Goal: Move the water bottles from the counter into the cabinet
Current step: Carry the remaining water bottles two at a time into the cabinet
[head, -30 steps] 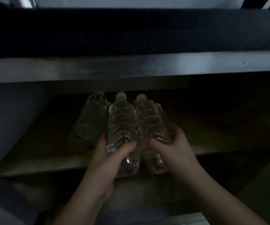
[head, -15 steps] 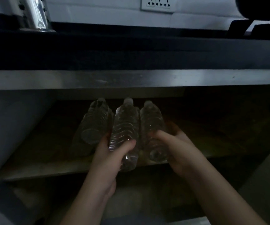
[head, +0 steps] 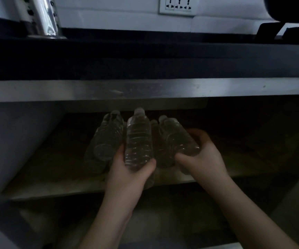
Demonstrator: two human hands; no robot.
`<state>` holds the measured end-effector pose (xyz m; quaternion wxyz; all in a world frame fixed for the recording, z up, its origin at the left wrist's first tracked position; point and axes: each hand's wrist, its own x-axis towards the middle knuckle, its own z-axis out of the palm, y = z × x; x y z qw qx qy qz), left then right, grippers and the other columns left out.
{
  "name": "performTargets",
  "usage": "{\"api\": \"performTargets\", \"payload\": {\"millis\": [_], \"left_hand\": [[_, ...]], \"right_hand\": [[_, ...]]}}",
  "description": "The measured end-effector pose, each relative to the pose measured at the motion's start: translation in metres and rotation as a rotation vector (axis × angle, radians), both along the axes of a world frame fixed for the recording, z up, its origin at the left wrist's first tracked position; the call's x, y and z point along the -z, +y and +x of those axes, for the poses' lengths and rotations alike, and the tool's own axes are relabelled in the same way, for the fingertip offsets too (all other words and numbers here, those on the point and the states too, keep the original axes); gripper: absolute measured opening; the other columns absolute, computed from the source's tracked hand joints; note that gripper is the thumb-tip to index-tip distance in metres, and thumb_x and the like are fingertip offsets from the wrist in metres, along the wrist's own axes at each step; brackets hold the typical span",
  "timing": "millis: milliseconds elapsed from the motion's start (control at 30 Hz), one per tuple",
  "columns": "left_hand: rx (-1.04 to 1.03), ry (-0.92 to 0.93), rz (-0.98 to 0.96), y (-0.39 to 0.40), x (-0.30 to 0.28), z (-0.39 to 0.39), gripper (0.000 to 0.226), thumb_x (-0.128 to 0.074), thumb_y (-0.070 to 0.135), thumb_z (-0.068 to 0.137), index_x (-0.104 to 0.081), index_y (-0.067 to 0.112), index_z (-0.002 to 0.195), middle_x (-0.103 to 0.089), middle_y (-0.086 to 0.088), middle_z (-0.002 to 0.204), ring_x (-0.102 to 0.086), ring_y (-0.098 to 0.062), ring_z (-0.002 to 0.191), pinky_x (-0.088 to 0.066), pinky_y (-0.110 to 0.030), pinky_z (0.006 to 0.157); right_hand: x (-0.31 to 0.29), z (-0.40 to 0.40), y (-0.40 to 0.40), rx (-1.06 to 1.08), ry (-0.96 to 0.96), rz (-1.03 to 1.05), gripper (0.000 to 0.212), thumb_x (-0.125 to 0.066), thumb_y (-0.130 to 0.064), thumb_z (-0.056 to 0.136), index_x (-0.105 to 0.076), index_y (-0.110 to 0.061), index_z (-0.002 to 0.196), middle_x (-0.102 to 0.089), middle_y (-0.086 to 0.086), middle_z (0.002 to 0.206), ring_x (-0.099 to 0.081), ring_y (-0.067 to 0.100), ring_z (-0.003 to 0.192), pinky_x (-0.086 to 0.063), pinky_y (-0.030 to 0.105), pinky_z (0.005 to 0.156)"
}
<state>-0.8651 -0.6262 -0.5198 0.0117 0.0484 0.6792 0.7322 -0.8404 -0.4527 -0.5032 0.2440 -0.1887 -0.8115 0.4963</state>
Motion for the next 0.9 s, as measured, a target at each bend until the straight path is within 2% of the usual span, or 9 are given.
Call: {"api": "performTargets", "payload": {"millis": [133,200,267,367,500,633,700,833,900], "left_hand": [[-0.067,0.07,-0.079,0.001,0.002,-0.001,0.066,-0.084,0.038,0.068,-0.043,0.057,0.116,-0.056,0.051,0.081,-0.054,0.027,0.076,-0.038,-0.016,0.064],[-0.093,0.063,-0.057,0.0,0.005,-0.003,0.074,-0.084,0.037,0.069,-0.044,0.049,0.13,-0.065,0.037,0.082,-0.058,0.022,0.078,-0.04,-0.014,0.064],[-0.105,0.081,-0.067,-0.001,0.006,-0.004,0.068,-0.082,0.038,0.07,-0.045,0.059,0.122,-0.064,0.033,0.09,-0.061,0.014,0.082,-0.043,-0.012,0.067],[-0.078,0.132,-0.098,0.002,0.005,-0.004,0.046,-0.076,0.041,0.076,-0.049,0.069,0.1,-0.058,0.048,0.092,-0.056,0.024,0.084,-0.043,-0.001,0.055],[-0.045,0.133,-0.088,0.008,0.006,-0.005,0.032,-0.073,0.043,0.079,-0.06,0.059,0.105,-0.066,0.036,0.095,-0.064,0.013,0.083,-0.047,-0.004,0.057],[-0.072,0.206,-0.211,0.011,0.002,-0.009,0.032,-0.068,0.058,0.07,-0.056,0.069,0.098,-0.05,0.055,0.101,-0.047,0.031,0.094,-0.039,-0.007,0.07],[-0.066,0.222,-0.252,0.012,0.002,-0.012,0.036,-0.067,0.061,0.066,-0.054,0.072,0.098,-0.049,0.055,0.101,-0.044,0.032,0.097,-0.037,-0.009,0.074],[-0.016,0.261,-0.289,0.013,0.008,-0.018,0.052,-0.074,0.058,0.066,-0.054,0.063,0.113,-0.063,0.028,0.113,-0.056,0.014,0.104,-0.046,-0.012,0.084],[-0.006,0.322,-0.372,0.013,0.009,-0.019,0.054,-0.073,0.057,0.07,-0.05,0.062,0.119,-0.058,0.027,0.12,-0.052,0.017,0.106,-0.039,-0.005,0.082]], "right_hand": [[0.008,-0.011,-0.005,0.02,0.033,0.056,0.07,-0.083,-0.033,0.064,-0.045,-0.04,0.123,-0.049,-0.024,0.088,-0.055,-0.001,0.077,-0.052,0.019,0.058],[0.013,-0.015,-0.009,0.014,0.06,0.066,0.062,-0.081,-0.034,0.067,-0.048,-0.041,0.12,-0.05,-0.026,0.087,-0.054,-0.005,0.076,-0.05,0.016,0.059],[0.015,-0.021,-0.01,-0.002,0.079,0.093,0.053,-0.079,-0.039,0.07,-0.046,-0.047,0.112,-0.049,-0.029,0.085,-0.052,-0.009,0.075,-0.042,0.01,0.058],[0.013,-0.029,-0.008,-0.034,0.057,0.102,0.049,-0.077,-0.047,0.072,-0.043,-0.047,0.109,-0.047,-0.029,0.085,-0.049,-0.011,0.077,-0.036,0.01,0.06],[0.013,-0.031,-0.002,-0.1,-0.021,0.212,0.078,-0.078,-0.054,0.067,-0.039,-0.038,0.133,-0.054,-0.018,0.112,-0.05,-0.002,0.09,-0.035,0.012,0.065],[0.014,-0.025,0.01,-0.186,-0.066,0.29,0.096,-0.08,-0.054,0.058,-0.029,-0.043,0.138,-0.048,-0.011,0.135,-0.047,0.014,0.121,-0.038,0.025,0.085],[0.015,-0.025,0.013,-0.204,-0.061,0.311,0.096,-0.081,-0.054,0.058,-0.027,-0.044,0.137,-0.047,-0.013,0.135,-0.045,0.013,0.123,-0.038,0.023,0.085],[0.018,-0.026,0.013,-0.185,-0.013,0.325,0.1,-0.078,-0.062,0.052,-0.027,-0.044,0.136,-0.048,-0.018,0.131,-0.044,0.001,0.113,-0.026,0.005,0.071],[0.02,-0.027,0.015,-0.134,-0.004,0.36,0.105,-0.075,-0.067,0.047,-0.029,-0.04,0.138,-0.047,-0.014,0.134,-0.043,0.003,0.114,-0.026,0.006,0.073]]}}
